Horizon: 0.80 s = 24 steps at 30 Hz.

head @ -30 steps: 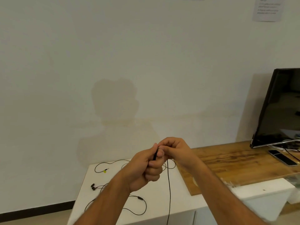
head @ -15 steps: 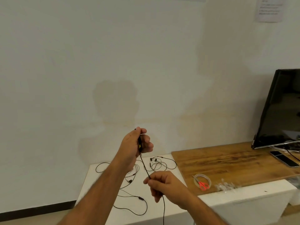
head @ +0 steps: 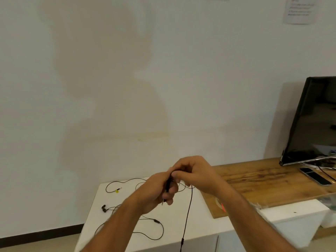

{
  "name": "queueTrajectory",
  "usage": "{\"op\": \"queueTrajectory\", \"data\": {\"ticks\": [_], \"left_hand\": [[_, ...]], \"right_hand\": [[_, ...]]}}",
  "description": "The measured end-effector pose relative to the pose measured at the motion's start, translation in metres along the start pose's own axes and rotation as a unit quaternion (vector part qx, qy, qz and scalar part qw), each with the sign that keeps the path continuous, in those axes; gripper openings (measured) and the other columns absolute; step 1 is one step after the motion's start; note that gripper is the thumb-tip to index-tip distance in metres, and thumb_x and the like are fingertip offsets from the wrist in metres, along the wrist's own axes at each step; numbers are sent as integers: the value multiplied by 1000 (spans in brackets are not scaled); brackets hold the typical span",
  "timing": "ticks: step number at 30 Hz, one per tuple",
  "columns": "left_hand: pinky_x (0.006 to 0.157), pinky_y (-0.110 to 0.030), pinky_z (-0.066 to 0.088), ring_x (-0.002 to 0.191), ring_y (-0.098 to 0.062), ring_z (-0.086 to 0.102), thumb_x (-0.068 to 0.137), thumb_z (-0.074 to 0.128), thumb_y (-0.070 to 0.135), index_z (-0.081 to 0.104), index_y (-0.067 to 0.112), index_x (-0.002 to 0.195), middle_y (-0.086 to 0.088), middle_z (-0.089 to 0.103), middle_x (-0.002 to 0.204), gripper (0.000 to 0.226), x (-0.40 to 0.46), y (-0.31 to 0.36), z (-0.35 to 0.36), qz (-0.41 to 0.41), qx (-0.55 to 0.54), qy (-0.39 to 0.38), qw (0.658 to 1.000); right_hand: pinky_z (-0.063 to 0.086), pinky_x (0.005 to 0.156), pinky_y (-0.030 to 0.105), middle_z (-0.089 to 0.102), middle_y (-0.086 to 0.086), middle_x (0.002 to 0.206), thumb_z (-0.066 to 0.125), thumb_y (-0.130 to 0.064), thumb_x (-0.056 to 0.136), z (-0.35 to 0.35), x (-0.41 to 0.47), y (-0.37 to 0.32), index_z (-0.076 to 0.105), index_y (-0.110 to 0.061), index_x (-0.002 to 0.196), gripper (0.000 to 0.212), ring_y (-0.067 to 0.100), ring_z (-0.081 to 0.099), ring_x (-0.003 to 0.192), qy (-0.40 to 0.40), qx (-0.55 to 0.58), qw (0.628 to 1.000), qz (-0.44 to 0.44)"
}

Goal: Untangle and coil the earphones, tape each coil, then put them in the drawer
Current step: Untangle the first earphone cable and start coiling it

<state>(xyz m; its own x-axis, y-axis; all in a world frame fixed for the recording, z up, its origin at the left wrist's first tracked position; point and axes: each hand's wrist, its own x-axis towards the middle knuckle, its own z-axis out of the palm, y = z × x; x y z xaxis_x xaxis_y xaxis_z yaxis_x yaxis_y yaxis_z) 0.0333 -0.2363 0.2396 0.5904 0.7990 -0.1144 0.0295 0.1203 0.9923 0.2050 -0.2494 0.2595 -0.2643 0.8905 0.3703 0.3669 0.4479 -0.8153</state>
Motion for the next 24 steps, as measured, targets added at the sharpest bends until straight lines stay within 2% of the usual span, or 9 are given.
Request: {"op": "queueTrajectory", "data": {"ticks": [2, 4, 8, 12, 15, 18, 19, 22, 24], "left_hand": [[46, -22, 30, 45, -10, 22, 102, 33, 43, 51, 15, 80, 1, 33, 59, 40, -1, 1, 3, -24, -118, -21, 993], [43, -20, 23, 45, -8, 18, 99, 36, 46, 49, 17, 76, 3, 27, 59, 39, -1, 3, 5, -35, -173, -39, 983], [43, -19, 19, 45, -7, 16, 97, 39, 48, 50, 20, 72, 5, 24, 58, 39, -3, 7, 10, -35, -190, -69, 979], [42, -19, 19, 44, -6, 16, 98, 40, 43, 48, 20, 71, 5, 24, 57, 36, -2, 10, 13, -13, -206, -52, 977], [41, -19, 23, 42, -6, 18, 101, 38, 38, 47, 18, 75, 5, 25, 58, 35, 3, 13, 12, 13, -239, -19, 971], [42, -21, 26, 42, -7, 23, 101, 39, 35, 47, 16, 78, 4, 27, 59, 32, 7, 17, 9, 37, -275, 16, 961], [42, -21, 28, 42, -8, 25, 101, 39, 35, 48, 15, 79, 4, 28, 59, 31, 8, 19, 8, 46, -282, 26, 958], [48, -24, 35, 46, -10, 35, 102, 38, 36, 50, 15, 83, 4, 35, 60, 30, 11, 24, 7, 68, -279, 65, 956], [54, -26, 41, 51, -12, 45, 103, 36, 35, 52, 15, 88, 3, 43, 61, 30, 12, 25, 6, 81, -264, 97, 956]], "right_hand": [[46, 50, 29, 70, 9, 66, 67, 1, 85, -4, 6, 4, 71, -6, 83, 8, 19, 57, 55, 2, 71, 997, 12], [45, 48, 28, 69, 13, 66, 66, 4, 85, -5, 10, 11, 69, 0, 84, 5, 22, 57, 54, 0, 126, 992, 21], [47, 52, 27, 68, 11, 70, 66, -8, 83, -1, 9, 25, 72, -5, 87, 8, 24, 55, 60, -7, 241, 969, 53], [48, 55, 31, 67, 9, 74, 63, -15, 87, 12, 5, 35, 75, -14, 83, 13, 26, 53, 65, 5, 319, 945, 74], [47, 54, 32, 62, 19, 81, 64, -19, 91, 24, 1, 42, 73, -7, 92, 15, 28, 50, 66, 16, 335, 937, 93], [47, 52, 32, 58, 21, 78, 59, -16, 95, 36, -6, 48, 66, 6, 102, 24, 25, 50, 55, 26, 329, 937, 113], [47, 52, 31, 57, 17, 72, 59, -16, 95, 41, -9, 48, 66, 5, 100, 23, 23, 50, 52, 26, 325, 938, 117], [48, 53, 32, 55, 10, 64, 61, -20, 93, 52, -16, 48, 71, -13, 82, 16, 21, 51, 51, 16, 313, 941, 131], [50, 53, 31, 56, 11, 66, 56, -17, 97, 58, -21, 48, 71, -12, 89, 17, 20, 53, 52, 10, 295, 945, 142]]}}
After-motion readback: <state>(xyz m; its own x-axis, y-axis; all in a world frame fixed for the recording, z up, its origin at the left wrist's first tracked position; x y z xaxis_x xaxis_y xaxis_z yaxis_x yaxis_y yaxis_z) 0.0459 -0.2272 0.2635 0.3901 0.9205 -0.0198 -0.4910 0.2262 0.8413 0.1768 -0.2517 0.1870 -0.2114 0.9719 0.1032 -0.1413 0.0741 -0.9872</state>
